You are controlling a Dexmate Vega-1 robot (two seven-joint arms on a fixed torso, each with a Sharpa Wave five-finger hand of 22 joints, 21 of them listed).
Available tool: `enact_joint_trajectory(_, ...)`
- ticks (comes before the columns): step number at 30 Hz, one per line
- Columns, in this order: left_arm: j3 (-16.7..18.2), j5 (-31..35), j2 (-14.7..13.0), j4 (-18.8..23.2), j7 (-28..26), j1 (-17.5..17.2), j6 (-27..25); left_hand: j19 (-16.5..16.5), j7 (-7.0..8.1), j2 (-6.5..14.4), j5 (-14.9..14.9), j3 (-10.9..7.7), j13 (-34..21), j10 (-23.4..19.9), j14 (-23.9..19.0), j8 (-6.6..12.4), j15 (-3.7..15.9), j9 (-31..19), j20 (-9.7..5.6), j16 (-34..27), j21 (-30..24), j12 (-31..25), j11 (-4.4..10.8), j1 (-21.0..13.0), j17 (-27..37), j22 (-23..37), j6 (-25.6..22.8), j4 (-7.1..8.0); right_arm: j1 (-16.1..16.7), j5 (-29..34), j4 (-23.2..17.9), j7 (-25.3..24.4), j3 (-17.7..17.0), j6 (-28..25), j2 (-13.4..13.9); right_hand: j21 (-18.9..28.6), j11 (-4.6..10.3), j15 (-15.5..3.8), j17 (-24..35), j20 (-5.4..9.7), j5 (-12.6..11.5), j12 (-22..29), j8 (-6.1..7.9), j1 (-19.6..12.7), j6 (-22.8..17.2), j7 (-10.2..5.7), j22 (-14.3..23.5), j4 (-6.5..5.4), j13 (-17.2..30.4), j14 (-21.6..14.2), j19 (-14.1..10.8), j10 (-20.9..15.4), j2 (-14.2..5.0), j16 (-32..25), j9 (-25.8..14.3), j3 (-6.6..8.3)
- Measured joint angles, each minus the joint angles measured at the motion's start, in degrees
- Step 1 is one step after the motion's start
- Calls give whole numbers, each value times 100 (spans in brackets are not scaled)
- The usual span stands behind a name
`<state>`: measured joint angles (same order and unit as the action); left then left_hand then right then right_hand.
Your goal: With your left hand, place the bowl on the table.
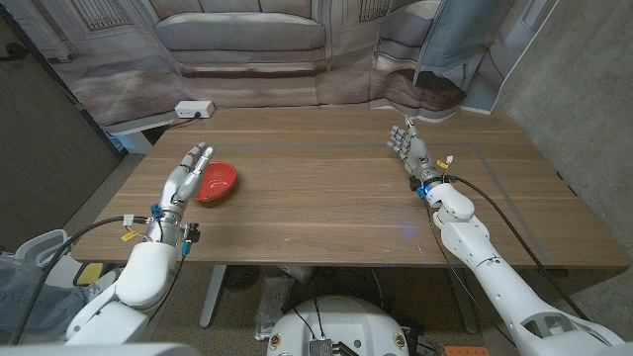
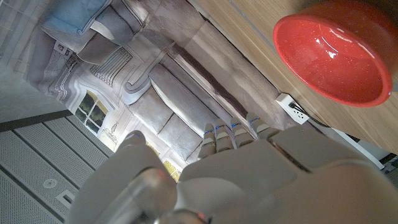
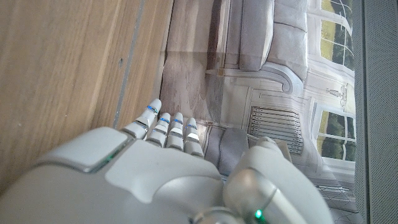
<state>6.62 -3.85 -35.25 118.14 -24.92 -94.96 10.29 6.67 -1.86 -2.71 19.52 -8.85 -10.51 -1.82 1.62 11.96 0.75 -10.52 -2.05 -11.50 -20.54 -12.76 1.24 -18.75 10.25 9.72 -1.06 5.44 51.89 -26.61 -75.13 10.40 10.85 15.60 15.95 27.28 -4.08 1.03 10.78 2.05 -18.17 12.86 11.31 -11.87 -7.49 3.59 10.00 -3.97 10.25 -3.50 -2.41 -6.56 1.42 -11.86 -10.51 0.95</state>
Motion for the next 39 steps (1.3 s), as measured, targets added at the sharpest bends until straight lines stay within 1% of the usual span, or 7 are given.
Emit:
enact_joint_trajectory(3, 15, 109, 14, 62, -67, -12, -133, -30, 33, -22, 0, 0, 0, 0, -23, 0, -12, 0, 30, 0, 20, 0, 0, -22, 0, 0, -30, 0, -24, 0, 26, 17, -8, 0, -14, 0, 0, 0, 0, 0, 0, 0, 0, 0, 0, 0, 0, 0, 0, 0, 0, 0, 0, 0, 0, 0)
enact_joint_trajectory(12, 50, 348, 28, 194, -191, -29, -425, -61, 26, 1, 44, 24, 0, -52, -54, 0, 18, 0, -1, 0, 42, 0, 52, -45, 0, 0, -63, -24, -55, 0, 81, 41, -19, 2, -55, 0, 0, 0, 0, 0, 0, 0, 0, 0, 0, 0, 0, -17, 0, 1, -63, 0, 0, 0, 0, -17)
enact_joint_trajectory(14, 53, 392, 28, 207, -210, -28, -483, -91, 36, 1, 44, 24, 0, -84, -54, 0, 18, 0, 29, 0, 42, 0, 40, -45, 0, 0, -73, -24, -55, 7, 83, 45, -23, 2, -62, 0, 0, 0, 0, 0, 0, 0, 0, 0, 0, 0, 0, -17, 0, 1, -62, 0, 0, 0, 0, -17)
enact_joint_trajectory(23, 59, 539, 3, 305, -270, -26, -715, -121, 54, 1, 44, 48, 0, -91, -103, 0, 11, 0, -1, 0, 63, 0, 31, -45, 0, 0, -91, -48, -31, 23, 69, 45, -35, 1, -66, -44, 12, 22, 0, 0, 0, 0, 0, 0, 1, 0, 0, -17, 0, -21, -62, -12, 0, 0, 0, -17)
enact_joint_trajectory(27, 59, 606, -5, 340, -312, -39, -828, -121, 23, -23, 44, 48, 0, -111, -103, 0, 11, 0, -1, 0, 63, 0, 50, -68, 0, 0, -122, -48, -23, 23, 65, 46, -40, -2, -68, -44, 30, 21, 0, 0, 0, 0, 0, 0, 1, 0, 0, -17, 0, -21, -62, -30, 0, 0, 0, -17)
enact_joint_trajectory(36, 62, 811, -6, 467, -461, -132, -1113, -166, 23, -29, 89, 48, -31, -113, -123, 0, 30, 0, 0, 0, 85, 0, 48, -75, 0, 0, -121, -48, -31, 24, 92, 54, -31, -11, -97, -44, 30, 21, 0, 0, 0, 0, 0, 0, 1, 0, 0, 0, 0, -20, -61, -30, 0, 0, 0, -33)
enact_joint_trajectory(39, 62, 889, -6, 530, -513, -172, -1210, -205, 23, -29, 89, 65, -30, -142, -157, 0, -3, 0, -1, 0, 85, 0, 20, -75, 0, 0, -121, -65, -45, 31, 109, 65, -22, -12, -106, -76, 30, 21, 0, 0, 0, 0, 0, 0, 1, 0, 0, 7, 0, -20, -61, -30, 0, 0, 0, -40)
